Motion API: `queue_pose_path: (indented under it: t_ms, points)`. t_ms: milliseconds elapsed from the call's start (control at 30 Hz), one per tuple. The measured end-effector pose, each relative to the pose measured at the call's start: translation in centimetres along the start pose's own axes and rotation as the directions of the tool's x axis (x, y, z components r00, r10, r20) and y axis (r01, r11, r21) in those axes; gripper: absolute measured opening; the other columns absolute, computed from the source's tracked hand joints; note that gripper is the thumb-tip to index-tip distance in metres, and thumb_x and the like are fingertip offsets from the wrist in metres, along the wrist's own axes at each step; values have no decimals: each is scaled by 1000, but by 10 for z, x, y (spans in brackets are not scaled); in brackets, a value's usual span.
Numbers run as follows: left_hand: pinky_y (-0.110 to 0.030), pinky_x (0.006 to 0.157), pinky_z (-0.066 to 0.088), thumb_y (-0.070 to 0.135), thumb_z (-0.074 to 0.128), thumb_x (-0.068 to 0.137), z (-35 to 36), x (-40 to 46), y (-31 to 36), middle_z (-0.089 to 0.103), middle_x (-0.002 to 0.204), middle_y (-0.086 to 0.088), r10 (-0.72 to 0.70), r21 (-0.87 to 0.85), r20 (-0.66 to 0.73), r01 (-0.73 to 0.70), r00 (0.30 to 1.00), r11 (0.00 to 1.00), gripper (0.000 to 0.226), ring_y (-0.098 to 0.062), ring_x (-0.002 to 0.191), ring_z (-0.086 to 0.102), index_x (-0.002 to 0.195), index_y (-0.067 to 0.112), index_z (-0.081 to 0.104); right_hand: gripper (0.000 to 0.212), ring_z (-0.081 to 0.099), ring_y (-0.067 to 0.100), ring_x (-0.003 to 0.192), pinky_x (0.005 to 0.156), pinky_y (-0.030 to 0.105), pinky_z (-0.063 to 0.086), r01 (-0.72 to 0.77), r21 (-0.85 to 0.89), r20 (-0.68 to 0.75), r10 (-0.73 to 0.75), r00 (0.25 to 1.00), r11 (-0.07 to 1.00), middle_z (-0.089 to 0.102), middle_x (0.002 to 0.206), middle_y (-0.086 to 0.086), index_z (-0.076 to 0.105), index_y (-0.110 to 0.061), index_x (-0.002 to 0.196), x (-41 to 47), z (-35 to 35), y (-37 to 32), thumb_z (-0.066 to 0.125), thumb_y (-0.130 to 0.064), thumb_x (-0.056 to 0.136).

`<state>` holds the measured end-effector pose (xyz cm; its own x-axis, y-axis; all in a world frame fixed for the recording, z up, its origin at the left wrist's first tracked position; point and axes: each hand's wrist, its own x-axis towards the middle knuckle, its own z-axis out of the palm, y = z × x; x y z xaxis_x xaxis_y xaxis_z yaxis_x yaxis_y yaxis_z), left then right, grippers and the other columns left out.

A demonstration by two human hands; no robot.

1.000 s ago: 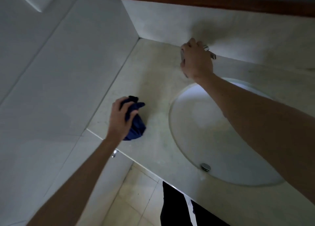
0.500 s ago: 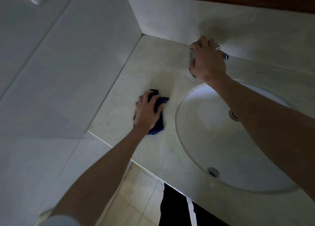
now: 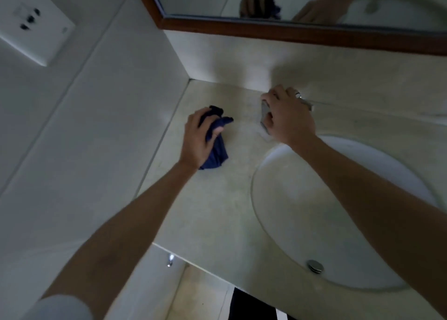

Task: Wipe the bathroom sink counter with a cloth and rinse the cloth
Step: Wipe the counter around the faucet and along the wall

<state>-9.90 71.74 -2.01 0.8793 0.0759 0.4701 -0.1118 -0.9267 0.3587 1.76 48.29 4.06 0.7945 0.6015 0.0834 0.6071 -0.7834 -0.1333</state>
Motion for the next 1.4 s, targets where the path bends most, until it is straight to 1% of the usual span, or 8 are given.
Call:
queue_pose_path:
  t_ms: [167, 333, 567, 700, 900, 1200, 1300, 1400]
  points:
    - [-49, 92, 49, 28, 59, 103, 11, 84, -82, 61, 130, -19, 250, 87, 234, -276, 939, 957, 29, -40, 109, 61, 118, 5, 67, 33, 55, 32, 103, 59, 34, 49, 19, -46, -47, -21, 999, 999, 54, 116, 10, 59, -15, 115, 4, 9, 3, 61, -21, 83]
    - [-53, 94, 48, 43, 42, 106, 75, 132, -79, 53, 139, -15, 405, 41, 511, -492, 758, 869, 41, -38, 118, 56, 127, 12, 60, 31, 55, 32, 106, 55, 28, 29, 17, -87, -105, -27, 994, 996, 56, 114, 6, 60, -17, 113, 5, 14, 3, 59, -22, 83]
    - [-49, 101, 43, 43, 34, 108, 106, 129, -45, 48, 144, -9, 459, 13, 566, -564, 685, 826, 43, -34, 125, 49, 135, 15, 54, 30, 56, 27, 105, 55, 28, 24, -13, -72, -107, 5, 994, 997, 57, 112, 3, 61, -20, 111, 3, 14, 1, 59, -23, 81]
    - [-49, 98, 44, 43, 34, 106, 95, 106, -36, 49, 142, -11, 441, -9, 544, -521, 714, 854, 44, -35, 120, 50, 130, 15, 57, 29, 54, 28, 107, 54, 29, 29, -10, -13, -92, 8, 996, 1000, 55, 114, 4, 60, -18, 112, 5, 15, 3, 59, -24, 84]
    - [-49, 90, 46, 43, 56, 99, 82, 43, -13, 55, 137, -11, 376, 0, 474, -427, 796, 904, 38, -35, 113, 53, 123, 14, 65, 28, 51, 31, 114, 55, 31, 32, -10, -65, -59, 6, 998, 998, 51, 120, 10, 56, -12, 114, 5, 9, 2, 58, -24, 89]
    - [-47, 75, 48, 36, 64, 91, 105, -16, 101, 63, 122, -7, 227, 54, 365, -264, 903, 963, 29, -33, 98, 58, 113, 17, 69, 32, 47, 37, 119, 65, 41, 43, 27, -4, -47, -27, 999, 1000, 48, 127, 16, 55, -6, 121, 4, 4, 2, 55, -17, 91]
    - [-44, 69, 50, 33, 68, 90, 107, -18, 124, 68, 113, -7, 218, -17, 285, -222, 933, 975, 25, -31, 90, 62, 105, 14, 74, 31, 46, 37, 118, 66, 42, 42, 46, 23, -50, -45, 998, 999, 48, 125, 17, 54, -6, 120, 4, 6, 4, 56, -16, 91]
    - [-41, 74, 53, 30, 67, 94, 78, -16, 123, 69, 109, -8, 173, -121, 139, -157, 975, 980, 24, -31, 86, 63, 103, 9, 74, 33, 46, 40, 117, 65, 46, 45, 54, 35, -38, -52, 998, 998, 48, 124, 18, 54, -5, 121, 5, 6, 4, 56, -16, 89]
